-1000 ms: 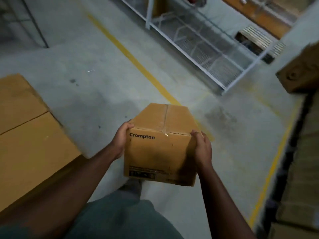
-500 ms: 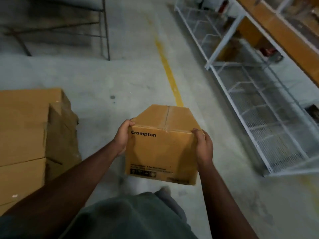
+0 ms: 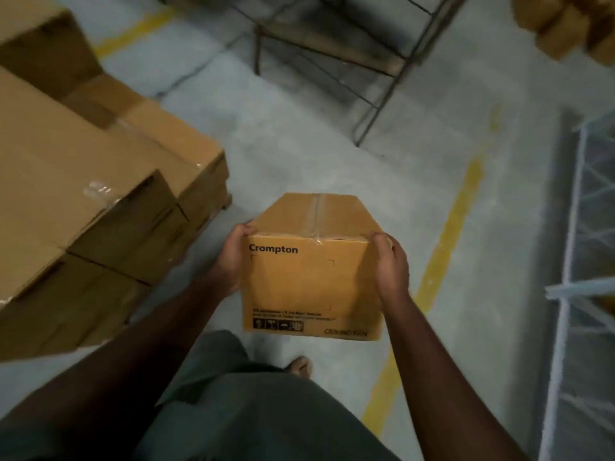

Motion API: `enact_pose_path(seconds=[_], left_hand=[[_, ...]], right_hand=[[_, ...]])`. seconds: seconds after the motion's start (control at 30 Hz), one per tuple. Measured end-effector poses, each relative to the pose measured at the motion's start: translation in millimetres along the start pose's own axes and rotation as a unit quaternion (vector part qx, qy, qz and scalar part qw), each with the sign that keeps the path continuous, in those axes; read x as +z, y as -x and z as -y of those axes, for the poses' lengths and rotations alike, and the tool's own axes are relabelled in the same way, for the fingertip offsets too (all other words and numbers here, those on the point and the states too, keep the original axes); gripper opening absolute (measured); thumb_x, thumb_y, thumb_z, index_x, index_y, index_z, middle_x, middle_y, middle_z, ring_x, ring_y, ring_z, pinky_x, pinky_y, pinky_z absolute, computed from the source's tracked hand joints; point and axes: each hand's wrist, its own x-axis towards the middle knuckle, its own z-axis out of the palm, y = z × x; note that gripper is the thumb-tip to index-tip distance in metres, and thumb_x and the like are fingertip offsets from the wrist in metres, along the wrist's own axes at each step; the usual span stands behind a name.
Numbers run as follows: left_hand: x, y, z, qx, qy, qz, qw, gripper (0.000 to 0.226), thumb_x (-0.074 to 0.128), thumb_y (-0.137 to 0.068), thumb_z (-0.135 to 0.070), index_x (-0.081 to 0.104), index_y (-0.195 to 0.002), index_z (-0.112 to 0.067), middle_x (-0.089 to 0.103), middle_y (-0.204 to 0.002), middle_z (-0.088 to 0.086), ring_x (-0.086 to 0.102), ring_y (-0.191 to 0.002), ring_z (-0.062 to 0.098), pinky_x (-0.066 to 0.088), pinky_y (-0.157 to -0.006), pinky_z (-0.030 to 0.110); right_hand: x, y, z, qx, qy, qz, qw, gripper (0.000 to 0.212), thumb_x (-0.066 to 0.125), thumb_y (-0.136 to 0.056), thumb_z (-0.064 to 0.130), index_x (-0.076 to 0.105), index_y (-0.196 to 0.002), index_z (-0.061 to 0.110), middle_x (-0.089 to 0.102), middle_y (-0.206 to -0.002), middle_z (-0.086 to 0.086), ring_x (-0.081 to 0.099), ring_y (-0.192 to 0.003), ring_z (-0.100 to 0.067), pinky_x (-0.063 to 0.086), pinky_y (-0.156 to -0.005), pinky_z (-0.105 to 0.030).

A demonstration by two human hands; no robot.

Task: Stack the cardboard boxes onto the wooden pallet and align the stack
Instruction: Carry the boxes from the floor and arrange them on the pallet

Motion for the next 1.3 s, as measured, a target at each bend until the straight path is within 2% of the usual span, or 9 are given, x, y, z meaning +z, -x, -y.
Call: enact_pose_path(seconds=[0.1,0.23,0.43,0.57,0.73,0.93,1.1,1.2,1.3], left_hand=[[1.6,-9.3,-20.1,0.011,0.017,-0.086,0.996,0.037,0.049,-0.081,-0.049,0.072,-0.065,-0.026,0.064,-0.064,0.0,0.061,-0.057,0.016,0.052,-0.051,0.024],[-3.4,-34.8,-55.4,0.081,0.026,-0.143,0.986,0.035,0.053,-0.079,-0.055,0.071,-0.062,-0.03,0.066,-0.064,-0.005,0.063,-0.059,0.012,0.051,-0.052,0.024],[-25.1,-81.2,-130.7,0.215,0.04,-0.185,0.958,0.054,0.057,-0.08,-0.044,0.064,-0.133,-0.04,0.075,-0.117,-0.001,0.073,-0.1,0.017,0.058,-0.073,0.029],[-44.0,-92.7,-172.2,0.25,0.011,-0.224,0.942,0.059,0.051,-0.082,-0.032,0.054,-0.137,-0.055,0.068,-0.132,-0.011,0.062,-0.121,0.025,0.056,-0.091,0.038],[-85.1,-96.3,-193.3,0.233,-0.005,-0.284,0.93,0.076,0.052,-0.079,-0.026,0.04,-0.151,-0.048,0.056,-0.141,-0.007,0.052,-0.127,0.028,0.045,-0.104,0.051],[-112.6,-121.3,-205.9,0.207,0.018,-0.351,0.913,0.065,0.071,-0.093,-0.047,0.034,-0.143,-0.064,0.06,-0.128,-0.029,0.068,-0.114,0.005,0.055,-0.085,0.022],[-119.4,-152.7,-216.7,0.159,-0.001,-0.39,0.907,0.067,0.074,-0.09,-0.05,0.032,-0.131,-0.081,0.054,-0.119,-0.053,0.056,-0.108,-0.025,0.05,-0.074,0.002],[-125.5,-169.2,-205.0,0.123,-0.004,-0.398,0.909,0.07,0.079,-0.085,-0.054,0.033,-0.13,-0.082,0.054,-0.131,-0.047,0.054,-0.121,-0.017,0.051,-0.084,0.007],[-132.7,-182.2,-194.6,0.123,0.026,-0.424,0.897,0.075,0.084,-0.083,-0.043,0.039,-0.136,-0.071,0.06,-0.137,-0.03,0.058,-0.128,0.0,0.054,-0.101,0.025]], right_hand=[[19.9,-55.2,46.6,-0.047,0.036,0.08,0.995,0.06,0.051,-0.074,0.067,0.07,-0.12,0.034,0.069,-0.118,0.009,0.061,-0.114,-0.022,0.047,-0.105,-0.05],[54.7,-118.7,106.2,-0.099,0.022,0.15,0.983,0.051,0.057,-0.072,0.062,0.073,-0.108,0.031,0.072,-0.104,0.014,0.062,-0.105,-0.02,0.047,-0.083,-0.042],[121.5,-183.3,189.8,-0.157,-0.033,0.25,0.955,0.046,0.06,-0.073,0.053,0.073,-0.114,0.038,0.074,-0.099,0.022,0.063,-0.1,-0.015,0.041,-0.074,-0.038],[174.1,-220.6,238.0,-0.136,0.0,0.402,0.906,0.052,0.068,-0.078,0.049,0.069,-0.13,0.041,0.076,-0.12,0.01,0.07,-0.107,-0.014,0.05,-0.085,-0.038],[256.1,-251.0,277.0,-0.124,0.055,0.525,0.84,0.078,0.086,-0.076,0.056,0.056,-0.146,0.039,0.07,-0.136,0.006,0.069,-0.121,-0.017,0.057,-0.093,-0.037],[344.0,-291.7,303.6,-0.079,0.111,0.616,0.776,0.074,0.084,-0.08,0.048,0.053,-0.147,0.045,0.07,-0.135,0.008,0.069,-0.12,-0.016,0.058,-0.086,-0.032],[401.6,-326.8,326.5,-0.049,0.158,0.656,0.736,0.073,0.081,-0.082,0.035,0.05,-0.147,0.047,0.07,-0.134,0.01,0.07,-0.117,-0.014,0.057,-0.077,-0.025],[432.8,-345.9,330.7,-0.036,0.173,0.685,0.707,0.073,0.078,-0.088,0.025,0.046,-0.149,0.05,0.069,-0.137,0.01,0.07,-0.118,-0.014,0.058,-0.081,-0.027],[457.6,-357.3,321.8,-0.019,0.228,0.71,0.666,0.077,0.076,-0.094,0.024,0.038,-0.152,0.057,0.064,-0.141,0.016,0.063,-0.126,-0.02,0.05,-0.102,-0.049]])
